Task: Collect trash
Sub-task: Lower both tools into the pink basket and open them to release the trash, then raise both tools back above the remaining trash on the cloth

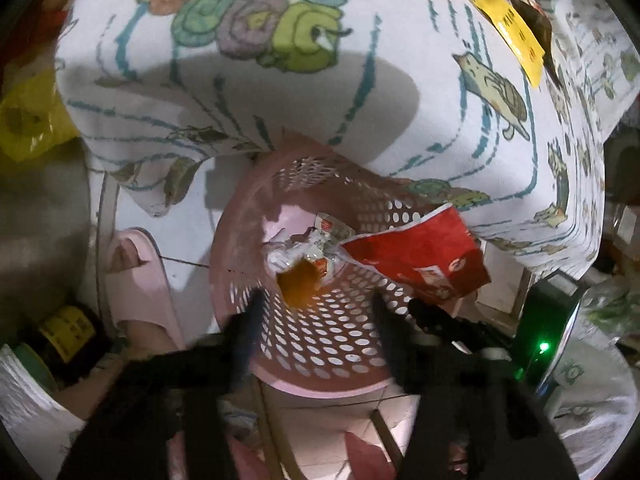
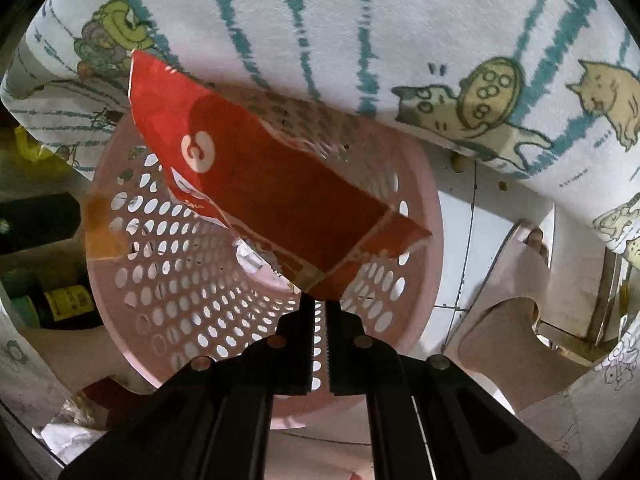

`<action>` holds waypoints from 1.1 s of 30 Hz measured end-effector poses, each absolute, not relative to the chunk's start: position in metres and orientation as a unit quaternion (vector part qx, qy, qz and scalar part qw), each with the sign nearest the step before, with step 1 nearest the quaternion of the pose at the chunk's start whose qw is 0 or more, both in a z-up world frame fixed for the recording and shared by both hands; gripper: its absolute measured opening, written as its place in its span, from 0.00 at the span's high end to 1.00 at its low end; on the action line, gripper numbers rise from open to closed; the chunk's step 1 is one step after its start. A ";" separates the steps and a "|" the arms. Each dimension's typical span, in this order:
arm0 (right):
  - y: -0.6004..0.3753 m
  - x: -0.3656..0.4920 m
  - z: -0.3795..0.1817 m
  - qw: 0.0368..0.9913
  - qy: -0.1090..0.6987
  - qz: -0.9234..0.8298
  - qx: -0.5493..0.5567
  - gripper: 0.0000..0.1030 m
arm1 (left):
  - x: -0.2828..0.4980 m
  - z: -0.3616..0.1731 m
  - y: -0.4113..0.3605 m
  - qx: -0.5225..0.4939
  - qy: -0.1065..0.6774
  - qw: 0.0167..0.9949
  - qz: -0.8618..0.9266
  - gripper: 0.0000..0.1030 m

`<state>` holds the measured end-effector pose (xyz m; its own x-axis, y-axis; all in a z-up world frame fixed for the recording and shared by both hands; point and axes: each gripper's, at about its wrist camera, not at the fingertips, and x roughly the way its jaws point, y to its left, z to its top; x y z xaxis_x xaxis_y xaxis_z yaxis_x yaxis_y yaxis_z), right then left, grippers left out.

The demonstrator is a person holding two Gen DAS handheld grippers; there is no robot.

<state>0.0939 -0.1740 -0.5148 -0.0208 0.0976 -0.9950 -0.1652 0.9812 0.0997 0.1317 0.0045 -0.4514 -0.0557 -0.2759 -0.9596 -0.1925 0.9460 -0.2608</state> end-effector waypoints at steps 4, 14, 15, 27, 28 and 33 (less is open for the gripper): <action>-0.185 0.096 -0.524 0.685 0.724 0.076 0.004 0.82 | 0.132 -0.448 0.004 -0.136 0.724 0.676 -0.020 0.40; -0.185 0.097 -0.510 0.697 0.712 0.077 0.023 0.63 | 0.135 -0.400 0.003 -0.097 0.684 0.723 -0.004 0.40; -0.187 0.098 -0.508 0.701 0.709 0.078 0.029 0.63 | 0.136 -0.395 0.003 -0.096 0.679 0.728 -0.004 0.40; -0.182 0.101 -0.386 0.833 0.548 0.078 0.016 0.57 | 0.137 -0.305 0.024 -0.083 0.574 0.815 0.009 0.40; -0.181 0.101 -0.376 0.841 0.535 0.075 0.011 0.56 | 0.136 -0.294 0.025 -0.075 0.559 0.825 0.012 0.40; -0.192 0.104 -0.341 0.874 0.481 0.064 0.005 0.36 | 0.128 -0.259 0.030 -0.050 0.506 0.861 0.021 0.36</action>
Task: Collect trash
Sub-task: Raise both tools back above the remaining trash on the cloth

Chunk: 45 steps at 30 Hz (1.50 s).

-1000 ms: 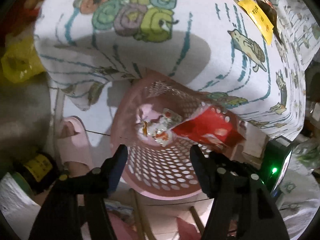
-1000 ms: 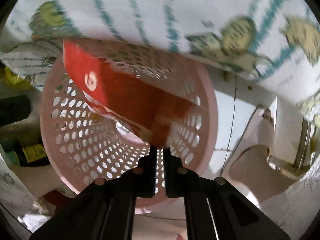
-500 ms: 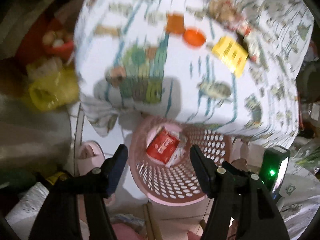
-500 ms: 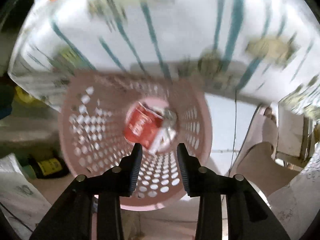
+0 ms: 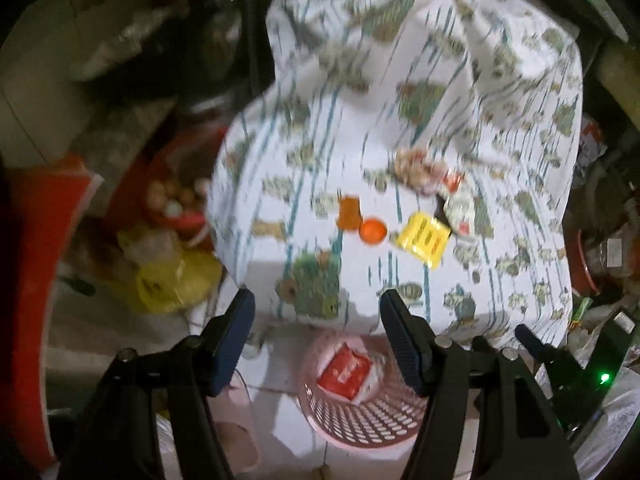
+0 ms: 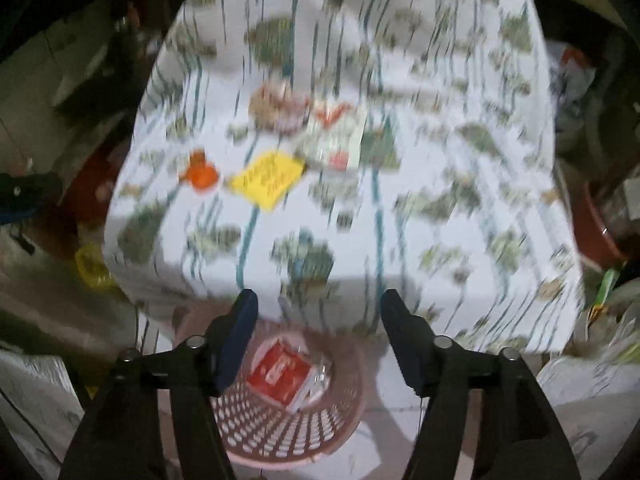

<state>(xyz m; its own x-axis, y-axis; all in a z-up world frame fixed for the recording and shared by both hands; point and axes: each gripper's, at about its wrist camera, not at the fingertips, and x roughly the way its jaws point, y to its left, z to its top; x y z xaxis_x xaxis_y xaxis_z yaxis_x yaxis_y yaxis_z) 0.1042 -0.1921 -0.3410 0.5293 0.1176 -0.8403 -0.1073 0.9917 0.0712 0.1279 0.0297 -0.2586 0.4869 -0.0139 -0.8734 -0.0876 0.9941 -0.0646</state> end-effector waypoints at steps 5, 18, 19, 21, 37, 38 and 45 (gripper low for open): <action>-0.195 0.119 -0.292 0.884 0.458 0.086 -0.018 0.36 | 0.116 -0.211 0.029 -0.023 0.442 0.896 0.026 0.16; -0.208 0.157 -0.139 0.951 0.294 0.096 -0.021 0.17 | 0.130 -0.089 0.031 0.004 0.262 0.963 0.069 0.00; -0.208 0.162 -0.140 0.950 0.297 0.093 -0.017 0.17 | 0.132 -0.088 0.033 0.000 0.259 0.964 0.068 0.00; -0.205 0.175 -0.145 0.947 0.308 0.092 -0.013 0.17 | 0.140 -0.090 0.040 -0.014 0.256 0.965 0.052 0.00; -0.188 0.201 -0.217 0.931 0.345 0.078 -0.085 0.17 | 0.172 -0.161 0.068 0.005 0.335 0.941 0.053 0.00; -0.190 0.203 -0.219 0.929 0.354 0.078 -0.077 0.17 | 0.172 -0.162 0.070 -0.001 0.338 0.940 0.054 0.00; -0.205 0.213 -0.220 0.922 0.381 0.069 -0.020 0.17 | 0.179 -0.165 0.086 -0.037 0.337 0.939 0.066 0.00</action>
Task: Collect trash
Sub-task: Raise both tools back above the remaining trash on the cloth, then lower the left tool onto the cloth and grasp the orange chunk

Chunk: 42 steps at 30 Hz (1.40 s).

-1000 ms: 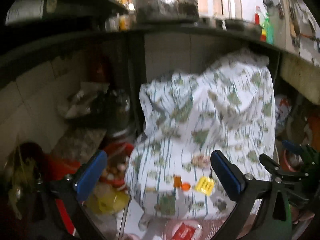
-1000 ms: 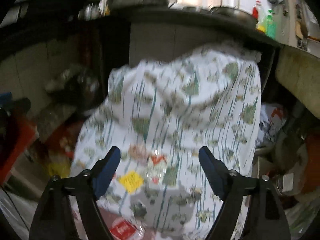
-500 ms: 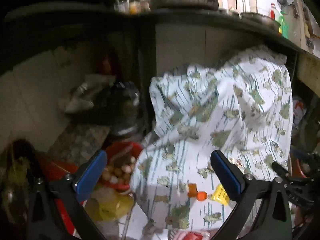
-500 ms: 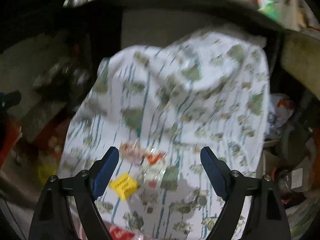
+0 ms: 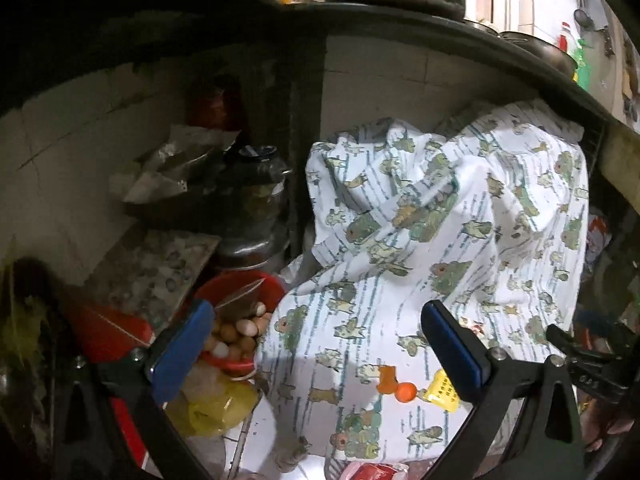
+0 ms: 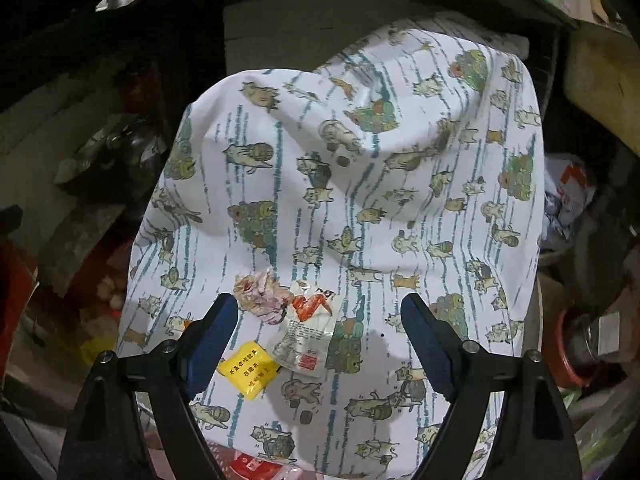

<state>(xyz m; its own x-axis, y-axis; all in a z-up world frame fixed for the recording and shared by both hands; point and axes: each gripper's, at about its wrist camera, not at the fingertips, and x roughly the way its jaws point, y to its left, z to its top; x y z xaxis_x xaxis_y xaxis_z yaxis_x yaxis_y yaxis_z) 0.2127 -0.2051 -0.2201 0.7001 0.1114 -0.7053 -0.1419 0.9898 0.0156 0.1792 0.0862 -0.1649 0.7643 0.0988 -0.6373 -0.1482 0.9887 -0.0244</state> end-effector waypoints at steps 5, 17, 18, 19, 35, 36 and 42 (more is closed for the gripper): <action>-0.213 0.218 -0.219 0.920 0.387 0.056 -0.005 0.17 | 0.192 -0.175 0.089 -0.036 0.345 0.935 0.079 0.00; -0.222 0.229 -0.224 0.911 0.409 0.044 0.021 0.17 | 0.235 -0.215 0.082 -0.105 0.448 0.888 0.003 0.00; -0.222 0.230 -0.224 0.911 0.410 0.042 0.019 0.17 | 0.240 -0.220 0.080 -0.095 0.457 0.884 0.011 0.00; -0.222 0.231 -0.225 0.911 0.411 0.037 0.016 0.17 | 0.247 -0.227 0.079 -0.089 0.469 0.879 0.016 0.00; -0.242 0.244 -0.239 0.892 0.450 0.020 0.018 0.20 | 0.299 -0.333 0.021 -0.075 0.632 0.770 -0.029 0.47; -0.242 0.244 -0.239 0.893 0.450 0.019 0.013 0.20 | 0.300 -0.338 0.016 -0.071 0.638 0.766 -0.030 0.51; -0.244 0.248 -0.242 0.892 0.452 0.010 0.000 0.20 | 0.307 -0.360 0.000 -0.038 0.665 0.746 -0.017 0.62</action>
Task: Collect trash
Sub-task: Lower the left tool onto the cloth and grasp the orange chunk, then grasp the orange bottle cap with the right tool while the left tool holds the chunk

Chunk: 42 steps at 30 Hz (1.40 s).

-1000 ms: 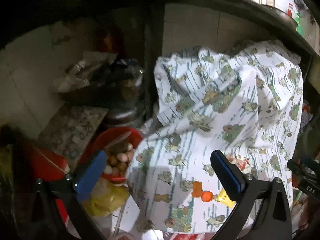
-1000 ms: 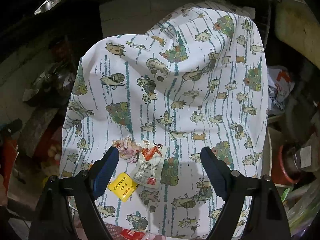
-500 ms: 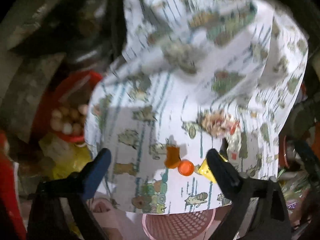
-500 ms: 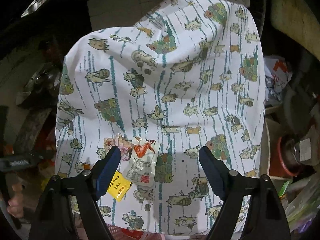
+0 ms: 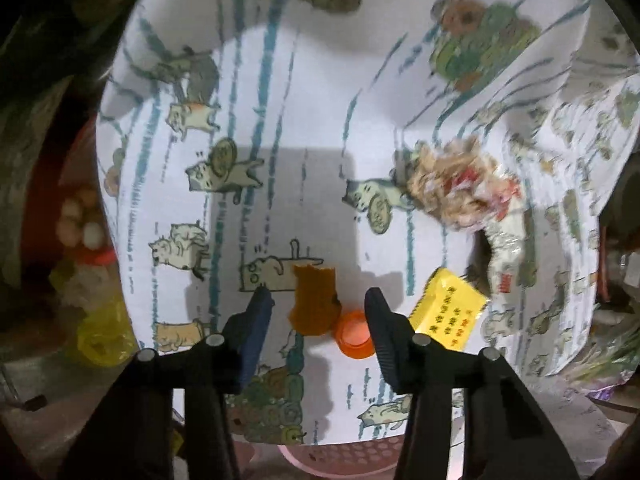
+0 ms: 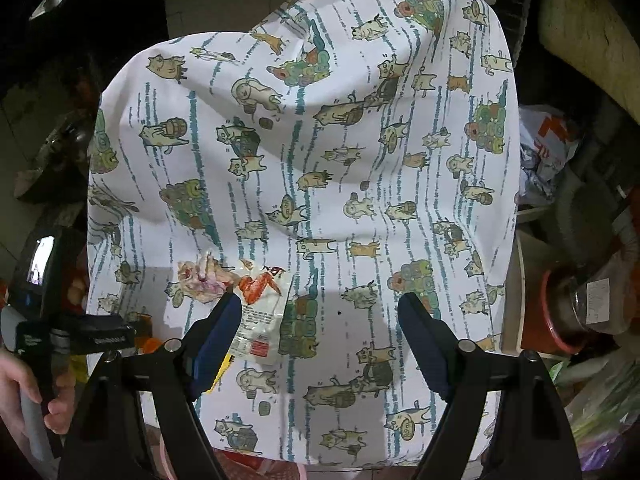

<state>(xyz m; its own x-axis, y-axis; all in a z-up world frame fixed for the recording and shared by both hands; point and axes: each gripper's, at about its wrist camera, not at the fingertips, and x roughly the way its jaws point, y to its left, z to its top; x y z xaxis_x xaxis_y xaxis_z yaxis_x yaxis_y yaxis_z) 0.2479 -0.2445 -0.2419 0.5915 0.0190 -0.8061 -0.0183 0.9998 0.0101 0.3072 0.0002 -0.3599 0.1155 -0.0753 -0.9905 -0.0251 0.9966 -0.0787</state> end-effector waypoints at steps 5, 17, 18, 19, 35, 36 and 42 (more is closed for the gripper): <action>-0.245 0.251 -0.245 0.889 0.458 0.007 0.001 0.20 | 0.309 -0.372 -0.002 -0.049 0.671 0.739 -0.019 0.87; -0.217 0.253 -0.255 0.878 0.478 0.024 0.001 0.20 | 0.302 -0.337 0.009 -0.065 0.638 0.767 -0.036 0.23; -0.218 0.253 -0.256 0.877 0.480 0.026 0.006 0.20 | 0.300 -0.338 0.010 -0.065 0.632 0.772 -0.037 0.23; -0.218 0.253 -0.257 0.875 0.483 0.028 0.010 0.20 | 0.301 -0.339 0.008 -0.053 0.631 0.774 -0.029 0.23; -0.229 0.263 -0.256 0.880 0.473 -0.010 -0.050 0.20 | 0.311 -0.380 -0.009 0.002 0.657 0.754 0.010 0.78; -0.228 0.263 -0.257 0.879 0.473 -0.010 -0.054 0.20 | 0.312 -0.381 -0.009 0.002 0.659 0.752 0.012 0.79; -0.219 0.266 -0.263 0.870 0.491 0.011 -0.034 0.20 | 0.302 -0.332 -0.001 -0.006 0.620 0.784 0.014 0.79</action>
<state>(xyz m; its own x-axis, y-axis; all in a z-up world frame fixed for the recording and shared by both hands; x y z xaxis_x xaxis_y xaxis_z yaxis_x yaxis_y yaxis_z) 0.2662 -0.2191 -0.2631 0.5170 -0.0150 -0.8558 -0.0524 0.9974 -0.0491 0.3020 -0.0013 -0.3319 0.2302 0.0138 -0.9731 -0.0290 0.9996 0.0073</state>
